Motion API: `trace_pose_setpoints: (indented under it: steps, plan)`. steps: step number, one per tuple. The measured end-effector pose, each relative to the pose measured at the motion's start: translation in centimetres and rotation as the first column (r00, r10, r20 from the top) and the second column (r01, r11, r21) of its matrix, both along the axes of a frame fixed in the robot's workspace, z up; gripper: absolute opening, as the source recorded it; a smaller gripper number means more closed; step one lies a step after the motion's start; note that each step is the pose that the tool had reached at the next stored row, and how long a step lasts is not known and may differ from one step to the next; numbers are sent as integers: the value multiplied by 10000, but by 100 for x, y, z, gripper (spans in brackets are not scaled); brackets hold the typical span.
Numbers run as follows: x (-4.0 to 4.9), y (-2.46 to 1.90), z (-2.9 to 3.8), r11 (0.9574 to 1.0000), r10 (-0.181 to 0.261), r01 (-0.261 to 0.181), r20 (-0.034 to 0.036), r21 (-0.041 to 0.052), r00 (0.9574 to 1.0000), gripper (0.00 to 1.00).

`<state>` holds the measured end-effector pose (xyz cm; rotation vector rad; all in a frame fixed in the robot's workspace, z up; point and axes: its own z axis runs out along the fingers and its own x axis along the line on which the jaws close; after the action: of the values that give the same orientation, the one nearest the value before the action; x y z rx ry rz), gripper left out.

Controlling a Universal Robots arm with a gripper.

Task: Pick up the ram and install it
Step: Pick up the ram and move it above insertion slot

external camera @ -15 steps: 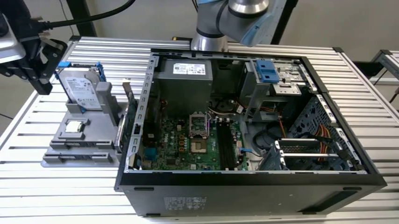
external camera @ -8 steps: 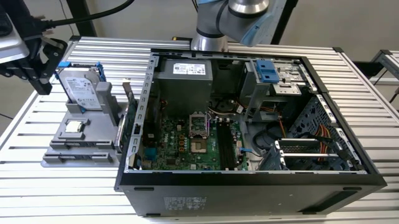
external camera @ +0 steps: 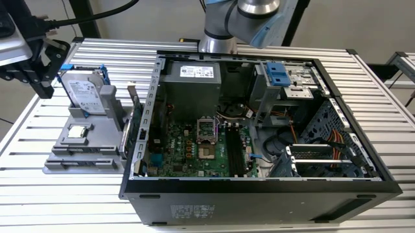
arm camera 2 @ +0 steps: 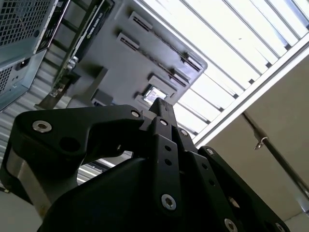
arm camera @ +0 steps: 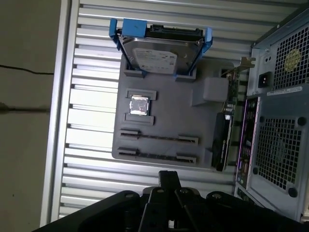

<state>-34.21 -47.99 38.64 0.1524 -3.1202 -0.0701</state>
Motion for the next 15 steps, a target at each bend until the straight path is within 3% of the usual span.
trace_pose_setpoints:
  steps: [15]
  plan:
    - [-1,1,0,9979,652,-652,0,-11,9979,0]
